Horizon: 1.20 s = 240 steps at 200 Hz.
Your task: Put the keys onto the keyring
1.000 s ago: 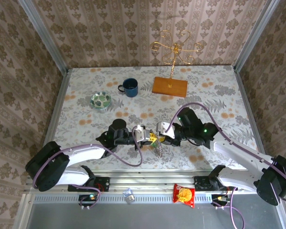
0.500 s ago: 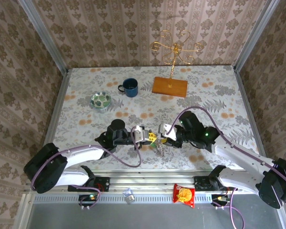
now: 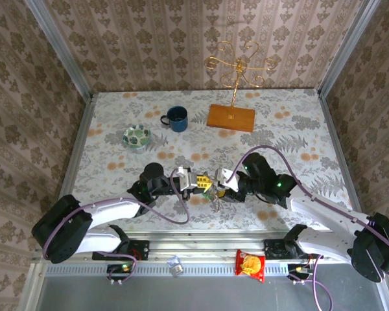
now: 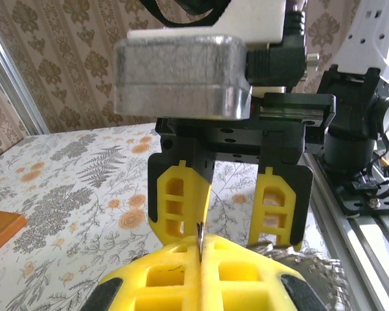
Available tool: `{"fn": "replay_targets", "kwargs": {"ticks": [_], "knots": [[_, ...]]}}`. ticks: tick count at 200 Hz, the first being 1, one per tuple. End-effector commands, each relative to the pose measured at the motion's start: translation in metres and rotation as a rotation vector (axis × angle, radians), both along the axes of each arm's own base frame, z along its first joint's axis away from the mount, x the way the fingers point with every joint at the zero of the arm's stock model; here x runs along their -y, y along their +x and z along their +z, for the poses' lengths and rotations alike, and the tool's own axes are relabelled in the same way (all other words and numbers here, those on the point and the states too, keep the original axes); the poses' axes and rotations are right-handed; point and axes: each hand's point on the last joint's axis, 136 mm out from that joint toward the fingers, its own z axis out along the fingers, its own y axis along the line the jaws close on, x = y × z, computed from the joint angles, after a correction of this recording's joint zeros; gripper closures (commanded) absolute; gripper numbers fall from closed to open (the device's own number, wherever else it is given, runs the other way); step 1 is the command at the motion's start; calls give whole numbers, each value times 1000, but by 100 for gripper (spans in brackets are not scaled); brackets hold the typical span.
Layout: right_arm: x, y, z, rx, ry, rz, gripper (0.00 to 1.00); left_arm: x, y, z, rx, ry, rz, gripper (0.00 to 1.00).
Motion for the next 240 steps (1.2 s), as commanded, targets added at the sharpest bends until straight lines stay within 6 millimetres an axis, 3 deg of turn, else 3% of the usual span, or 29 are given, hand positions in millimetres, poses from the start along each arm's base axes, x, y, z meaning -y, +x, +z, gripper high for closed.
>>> {"fn": "replay_targets", "kwargs": {"ticks": [1,38,68,127,166,240], "knots": [[-16,-3,18,0,129,26,61,0,-3,20,5,-88,-24,100],[-20,1,16,7,153,14,60,0,-1,28,-17,-150,-15,100],[-17,5,14,36,148,-14,65,1,1,31,-21,-172,-7,100],[-6,7,10,96,97,-29,85,1,2,32,-25,-172,-10,100],[-5,8,20,129,109,-32,100,2,4,28,-33,-156,-8,100],[3,4,40,149,83,-36,100,4,10,12,-24,-59,23,100]]}}
